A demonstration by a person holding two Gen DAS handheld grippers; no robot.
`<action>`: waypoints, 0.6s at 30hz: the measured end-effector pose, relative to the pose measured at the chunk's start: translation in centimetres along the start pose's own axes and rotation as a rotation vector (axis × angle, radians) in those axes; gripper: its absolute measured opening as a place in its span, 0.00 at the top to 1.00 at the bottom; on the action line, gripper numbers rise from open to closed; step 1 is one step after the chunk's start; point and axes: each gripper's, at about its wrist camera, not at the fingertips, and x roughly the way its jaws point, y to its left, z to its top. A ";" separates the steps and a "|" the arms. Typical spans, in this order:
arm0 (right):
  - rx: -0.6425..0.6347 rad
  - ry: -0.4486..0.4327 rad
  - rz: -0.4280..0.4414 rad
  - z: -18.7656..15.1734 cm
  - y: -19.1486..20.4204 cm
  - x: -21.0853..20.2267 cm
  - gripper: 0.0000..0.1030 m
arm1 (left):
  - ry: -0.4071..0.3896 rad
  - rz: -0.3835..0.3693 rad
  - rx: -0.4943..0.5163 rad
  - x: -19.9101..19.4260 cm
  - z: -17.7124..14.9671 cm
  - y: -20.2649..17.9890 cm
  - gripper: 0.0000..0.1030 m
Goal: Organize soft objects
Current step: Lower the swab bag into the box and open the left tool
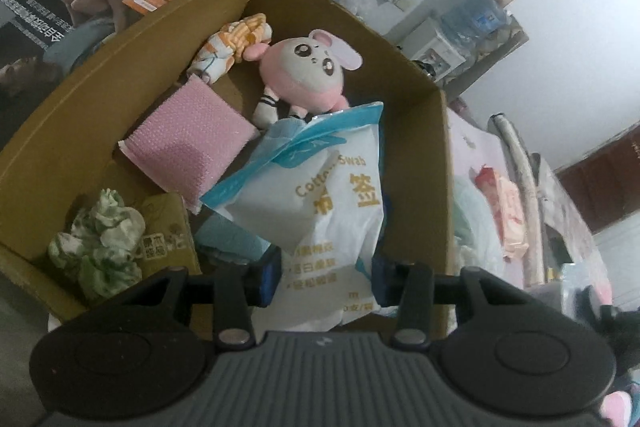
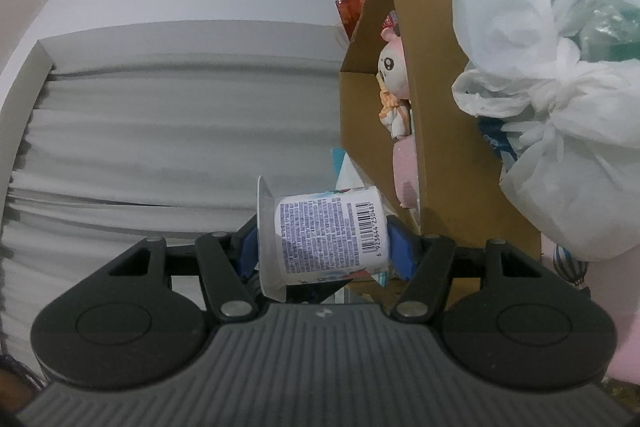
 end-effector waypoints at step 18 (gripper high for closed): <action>0.012 0.003 -0.017 0.4 -0.6 0.4 0.39 | 0.022 0.042 -0.023 0.6 0.3 0.6 0.41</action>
